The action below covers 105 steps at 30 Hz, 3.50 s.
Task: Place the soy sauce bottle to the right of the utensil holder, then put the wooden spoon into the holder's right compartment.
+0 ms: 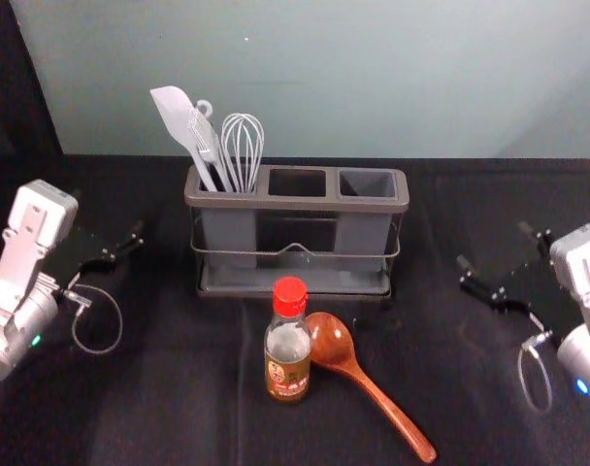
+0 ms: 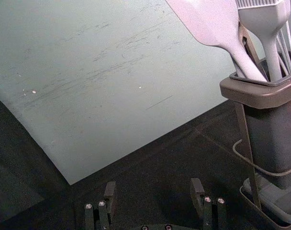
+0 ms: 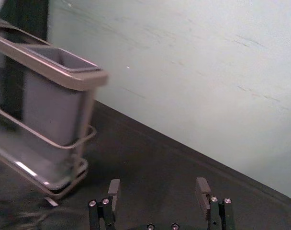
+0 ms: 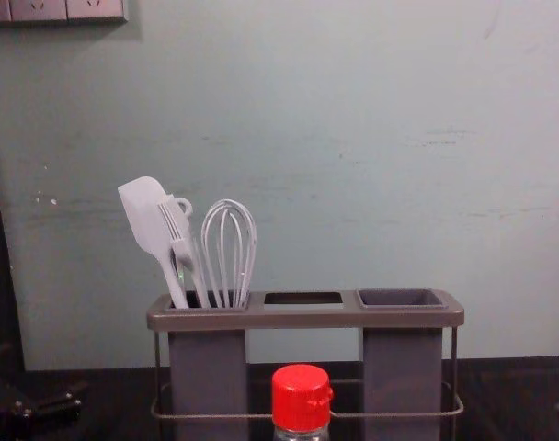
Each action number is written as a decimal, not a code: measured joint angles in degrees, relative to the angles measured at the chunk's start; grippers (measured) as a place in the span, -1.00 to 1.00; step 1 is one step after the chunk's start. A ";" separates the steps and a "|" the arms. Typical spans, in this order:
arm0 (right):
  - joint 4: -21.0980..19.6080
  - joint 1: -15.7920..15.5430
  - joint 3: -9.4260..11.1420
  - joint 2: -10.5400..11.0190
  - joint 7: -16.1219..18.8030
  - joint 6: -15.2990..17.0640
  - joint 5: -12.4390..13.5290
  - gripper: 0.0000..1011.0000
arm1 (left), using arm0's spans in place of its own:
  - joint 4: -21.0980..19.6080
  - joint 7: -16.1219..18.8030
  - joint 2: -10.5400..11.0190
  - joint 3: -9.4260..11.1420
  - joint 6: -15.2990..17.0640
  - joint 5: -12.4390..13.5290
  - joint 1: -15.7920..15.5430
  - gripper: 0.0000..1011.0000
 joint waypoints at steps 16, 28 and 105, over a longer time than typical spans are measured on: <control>-11.72 -9.64 -1.31 -0.22 1.04 -4.44 -2.81 0.98 | 0.00 0.00 0.00 0.00 0.00 0.00 0.00 0.98; -15.02 -11.70 -2.91 -2.20 8.54 -8.10 2.08 0.98 | 0.00 0.00 0.00 0.00 0.00 0.00 0.00 0.98; -15.55 -13.13 4.89 -13.86 23.10 -7.59 5.59 -0.24 | 0.00 0.00 0.00 0.00 0.00 0.00 0.00 0.98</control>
